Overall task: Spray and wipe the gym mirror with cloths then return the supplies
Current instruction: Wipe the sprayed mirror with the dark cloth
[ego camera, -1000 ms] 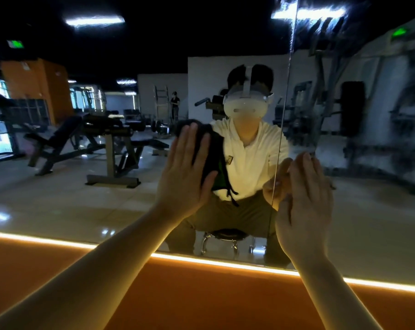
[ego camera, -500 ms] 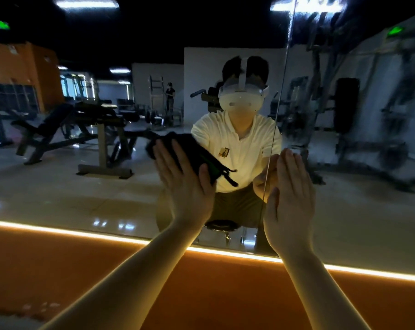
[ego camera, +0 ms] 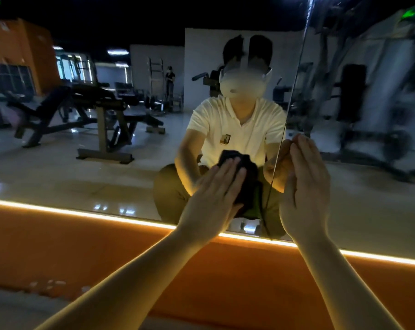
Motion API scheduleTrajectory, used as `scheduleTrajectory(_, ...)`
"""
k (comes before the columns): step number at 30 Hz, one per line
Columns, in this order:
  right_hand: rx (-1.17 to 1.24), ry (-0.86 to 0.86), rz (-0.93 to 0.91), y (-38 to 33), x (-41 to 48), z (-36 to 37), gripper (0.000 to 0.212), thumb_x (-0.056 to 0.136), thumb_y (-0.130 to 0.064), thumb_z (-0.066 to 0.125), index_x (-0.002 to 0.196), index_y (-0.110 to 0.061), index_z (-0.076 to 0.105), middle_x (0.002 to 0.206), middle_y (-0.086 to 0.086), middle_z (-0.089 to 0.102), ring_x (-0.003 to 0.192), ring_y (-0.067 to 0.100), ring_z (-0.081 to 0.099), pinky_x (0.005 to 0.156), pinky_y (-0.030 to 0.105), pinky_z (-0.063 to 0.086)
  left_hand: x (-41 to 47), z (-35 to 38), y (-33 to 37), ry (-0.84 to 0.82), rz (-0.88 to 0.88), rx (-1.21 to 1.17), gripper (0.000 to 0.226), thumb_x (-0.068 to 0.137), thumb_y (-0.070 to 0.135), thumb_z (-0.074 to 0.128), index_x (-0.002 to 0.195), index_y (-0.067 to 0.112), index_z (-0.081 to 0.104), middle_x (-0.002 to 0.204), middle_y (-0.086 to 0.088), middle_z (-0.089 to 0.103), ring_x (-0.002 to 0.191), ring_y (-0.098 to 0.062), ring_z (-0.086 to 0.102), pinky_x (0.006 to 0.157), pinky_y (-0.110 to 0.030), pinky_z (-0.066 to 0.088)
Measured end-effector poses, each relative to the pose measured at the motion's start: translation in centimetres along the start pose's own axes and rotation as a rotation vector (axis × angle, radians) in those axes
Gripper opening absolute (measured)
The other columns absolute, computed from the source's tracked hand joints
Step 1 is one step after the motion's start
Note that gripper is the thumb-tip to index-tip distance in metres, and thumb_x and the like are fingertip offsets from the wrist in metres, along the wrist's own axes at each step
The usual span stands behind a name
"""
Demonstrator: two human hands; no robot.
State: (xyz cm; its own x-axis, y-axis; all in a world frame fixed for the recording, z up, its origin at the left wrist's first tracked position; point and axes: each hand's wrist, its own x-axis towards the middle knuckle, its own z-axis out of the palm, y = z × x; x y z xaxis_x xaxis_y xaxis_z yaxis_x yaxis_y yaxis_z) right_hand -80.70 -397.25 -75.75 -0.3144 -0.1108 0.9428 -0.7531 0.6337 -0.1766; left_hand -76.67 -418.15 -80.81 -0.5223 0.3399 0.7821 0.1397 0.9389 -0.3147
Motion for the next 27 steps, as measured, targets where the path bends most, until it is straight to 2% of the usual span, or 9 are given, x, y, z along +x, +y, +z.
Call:
scheduleTrajectory(5,-0.034,0.017,0.03,-0.9,-0.7,1.0,0.055,0.107,-0.013,0.038,0.16,-0.003,0.029,0.168,0.013,0.027,0.158,0.026,0.019,0.125,0.056,0.023,-3.6,-1.7,-6.2,0.052,-0.157,0.044,0.071,0.111,0.044,0.04,0.164,0.005,0.014,0.172,-0.019,0.009,0.161,-0.031,0.004,0.131,-0.051,0.008)
scheduleTrajectory(8,-0.061,-0.016,0.044,-0.8,-1.3,0.8,0.057,0.108,-0.017,0.037,0.163,-0.006,0.023,0.17,0.01,0.022,0.159,0.021,0.015,0.128,0.051,0.02,-5.5,-2.7,-9.0,0.067,-0.354,0.041,0.077,0.108,0.046,0.039,0.163,-0.001,0.015,0.172,-0.023,0.007,0.161,-0.036,0.005,0.128,-0.057,0.015)
scheduleTrajectory(10,-0.069,-0.039,0.038,-0.6,-1.5,0.6,0.058,0.108,-0.017,0.038,0.163,-0.008,0.021,0.17,0.009,0.021,0.159,0.02,0.013,0.128,0.049,0.019,-6.4,-2.9,-9.1,0.076,-0.405,0.042,0.079,0.107,0.044,0.042,0.163,-0.004,0.014,0.171,-0.026,0.007,0.16,-0.038,0.005,0.127,-0.059,0.019)
scheduleTrajectory(17,-0.066,-0.11,0.025,0.0,-1.9,-0.6,0.057,0.108,-0.017,0.036,0.162,-0.005,0.024,0.168,0.012,0.027,0.158,0.022,0.019,0.125,0.053,0.025,-5.0,0.1,-3.4,0.035,-0.249,-0.102,0.074,0.108,0.039,0.045,0.164,0.002,0.015,0.172,-0.024,0.001,0.16,-0.039,0.001,0.13,-0.056,0.012)
scheduleTrajectory(19,-0.076,-0.132,0.024,0.3,-1.9,-0.9,0.057,0.107,-0.016,0.036,0.162,-0.005,0.024,0.169,0.011,0.027,0.158,0.02,0.018,0.126,0.052,0.024,-3.8,0.8,-1.1,0.01,-0.172,-0.102,0.074,0.108,0.038,0.046,0.165,0.004,0.014,0.172,-0.022,-0.001,0.161,-0.036,-0.001,0.131,-0.051,0.006)
scheduleTrajectory(23,-0.117,-0.182,0.014,0.8,-1.8,-1.6,0.06,0.107,-0.017,0.035,0.164,-0.011,0.02,0.171,0.005,0.022,0.158,0.014,0.015,0.128,0.045,0.019,-1.4,1.4,4.0,-0.057,0.002,-0.089,0.073,0.107,0.035,0.042,0.165,0.008,0.009,0.173,-0.02,0.0,0.161,-0.032,-0.002,0.131,-0.051,0.006)
scheduleTrajectory(27,-0.137,-0.205,0.008,0.9,-1.9,-2.3,0.061,0.105,-0.02,0.033,0.164,-0.012,0.019,0.17,0.005,0.022,0.158,0.015,0.017,0.128,0.045,0.02,-0.8,2.1,7.0,-0.072,-0.002,-0.052,0.072,0.109,0.033,0.043,0.165,0.004,0.008,0.172,-0.021,-0.002,0.161,-0.032,-0.003,0.131,-0.049,0.004)
